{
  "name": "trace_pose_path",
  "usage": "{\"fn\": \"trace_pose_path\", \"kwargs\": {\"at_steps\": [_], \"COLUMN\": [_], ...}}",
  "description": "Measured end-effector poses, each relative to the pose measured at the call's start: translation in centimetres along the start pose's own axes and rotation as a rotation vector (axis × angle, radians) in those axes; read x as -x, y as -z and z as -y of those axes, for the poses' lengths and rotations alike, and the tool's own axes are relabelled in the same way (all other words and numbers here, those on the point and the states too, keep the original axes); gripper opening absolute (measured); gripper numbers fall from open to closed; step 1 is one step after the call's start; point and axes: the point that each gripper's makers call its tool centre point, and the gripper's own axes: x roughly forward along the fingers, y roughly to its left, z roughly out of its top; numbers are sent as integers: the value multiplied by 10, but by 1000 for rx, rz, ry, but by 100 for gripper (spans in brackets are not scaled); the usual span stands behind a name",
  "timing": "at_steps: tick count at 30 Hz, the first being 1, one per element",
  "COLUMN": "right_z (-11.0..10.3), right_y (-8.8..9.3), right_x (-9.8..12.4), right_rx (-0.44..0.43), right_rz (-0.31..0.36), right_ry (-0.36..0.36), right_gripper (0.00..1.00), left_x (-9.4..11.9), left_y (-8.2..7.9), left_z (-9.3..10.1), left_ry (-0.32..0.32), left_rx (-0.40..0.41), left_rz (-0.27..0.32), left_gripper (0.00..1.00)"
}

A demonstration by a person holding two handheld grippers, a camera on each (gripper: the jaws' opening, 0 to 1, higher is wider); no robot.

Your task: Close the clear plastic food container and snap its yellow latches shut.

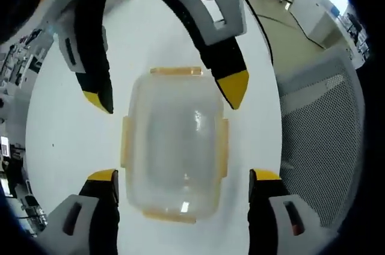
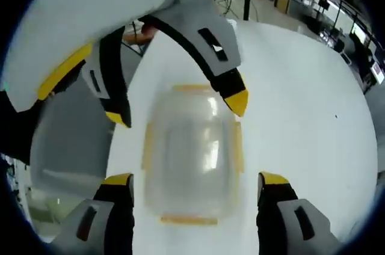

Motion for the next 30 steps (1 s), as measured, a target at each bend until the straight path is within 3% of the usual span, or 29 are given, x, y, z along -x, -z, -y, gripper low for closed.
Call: {"fn": "trace_pose_path", "kwargs": {"at_steps": [7, 17, 25, 30], "right_z": [0, -4, -9, -8], "right_y": [2, 9, 21, 26], "right_x": [2, 0, -8, -13], "right_rx": [8, 36, 67, 75], "right_rz": [9, -13, -68, -92], "right_ry": [15, 27, 26, 32], "right_gripper": [86, 91, 92, 92], "left_x": [0, -5, -9, -12], "left_y": [4, 13, 14, 16], "left_z": [-4, -6, -2, -2], "left_ry": [29, 52, 77, 75], "left_rx": [32, 7, 27, 14], "left_rz": [20, 24, 50, 35], "left_gripper": [90, 93, 93, 93]}}
